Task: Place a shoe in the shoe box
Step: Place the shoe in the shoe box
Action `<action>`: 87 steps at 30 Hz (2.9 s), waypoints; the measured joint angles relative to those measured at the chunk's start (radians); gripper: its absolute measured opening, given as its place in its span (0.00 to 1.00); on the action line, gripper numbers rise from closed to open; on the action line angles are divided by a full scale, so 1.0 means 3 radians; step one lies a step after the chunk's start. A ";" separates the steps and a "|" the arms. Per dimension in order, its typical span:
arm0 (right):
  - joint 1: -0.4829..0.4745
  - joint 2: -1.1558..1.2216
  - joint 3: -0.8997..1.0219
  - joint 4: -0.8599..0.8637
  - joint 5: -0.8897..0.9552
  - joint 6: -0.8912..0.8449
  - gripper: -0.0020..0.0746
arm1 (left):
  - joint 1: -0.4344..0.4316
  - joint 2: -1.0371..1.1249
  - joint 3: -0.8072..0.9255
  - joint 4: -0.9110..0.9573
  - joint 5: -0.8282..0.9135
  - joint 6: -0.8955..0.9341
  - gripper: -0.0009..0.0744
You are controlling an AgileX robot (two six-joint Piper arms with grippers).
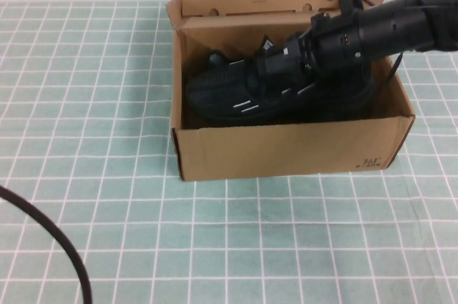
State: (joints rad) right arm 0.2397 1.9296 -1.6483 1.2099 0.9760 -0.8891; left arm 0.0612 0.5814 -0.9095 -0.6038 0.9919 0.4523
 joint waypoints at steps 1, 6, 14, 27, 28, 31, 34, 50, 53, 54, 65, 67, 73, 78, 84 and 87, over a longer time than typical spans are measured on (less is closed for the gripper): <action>0.0000 0.0016 0.0000 0.0002 0.0000 0.0048 0.02 | 0.0000 0.0000 0.0000 0.0007 0.0000 -0.0012 0.02; 0.0000 0.0097 0.0000 -0.0010 0.0068 0.0288 0.02 | 0.0000 0.0000 0.0000 0.0007 0.0000 -0.0035 0.02; 0.0000 0.0149 0.0007 0.0239 0.0202 0.0243 0.02 | 0.0000 0.0000 0.0000 0.0020 -0.0028 -0.0042 0.02; 0.0000 0.0143 0.0007 0.0422 0.0592 0.0233 0.02 | 0.0000 0.0000 0.0000 0.0033 -0.0028 -0.0042 0.02; 0.0000 0.0136 0.0007 0.0428 0.0592 0.0258 0.02 | 0.0000 0.0000 0.0000 0.0033 -0.0028 -0.0042 0.02; 0.0000 0.0136 0.0007 0.0375 0.0556 0.0359 0.02 | 0.0000 0.0000 0.0000 0.0033 -0.0028 -0.0042 0.02; 0.0000 0.0150 0.0007 0.0128 0.0424 0.0489 0.02 | 0.0000 0.0000 0.0000 0.0033 -0.0028 -0.0042 0.02; 0.0000 0.0209 0.0007 -0.0045 0.0338 0.0736 0.28 | 0.0000 0.0000 0.0000 0.0069 -0.0058 -0.0043 0.02; -0.0008 0.0193 -0.0006 -0.0003 0.0338 0.0736 0.49 | 0.0000 0.0000 0.0000 0.0069 -0.0058 -0.0043 0.02; -0.0015 0.0174 -0.0006 -0.0009 0.0338 0.0717 0.52 | 0.0000 0.0000 0.0000 0.0074 -0.0058 -0.0043 0.02; -0.0562 -0.0089 -0.0006 -0.0104 0.0489 0.1005 0.53 | 0.0000 0.0000 0.0000 0.0239 0.0263 -0.0062 0.02; -0.0623 -0.0092 -0.0006 -0.0152 0.0678 0.1038 0.53 | 0.0000 0.0000 0.0000 0.0291 0.0307 -0.0071 0.02; -0.0626 -0.0146 -0.0006 -0.0351 0.1026 0.0931 0.51 | 0.0000 0.0000 0.0000 0.0362 0.0376 -0.0076 0.02; -0.0633 -0.0494 -0.0006 -0.0375 0.1012 0.0544 0.39 | -0.0012 0.0000 0.0000 0.0362 0.0376 -0.0084 0.02; -0.0633 -0.1056 -0.0006 -0.0828 0.0995 0.0708 0.02 | -0.0189 -0.0092 0.0000 0.0466 0.0210 -0.0011 0.02; -0.0633 -0.1405 0.0002 -0.1157 0.0917 0.0856 0.02 | -0.0252 -0.0281 0.0000 0.0543 0.0027 0.0126 0.02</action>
State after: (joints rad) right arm 0.0499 1.5080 -1.6476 0.8629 1.2510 -0.6324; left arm -0.0144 0.4971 -0.9095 -0.4410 1.0001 0.4900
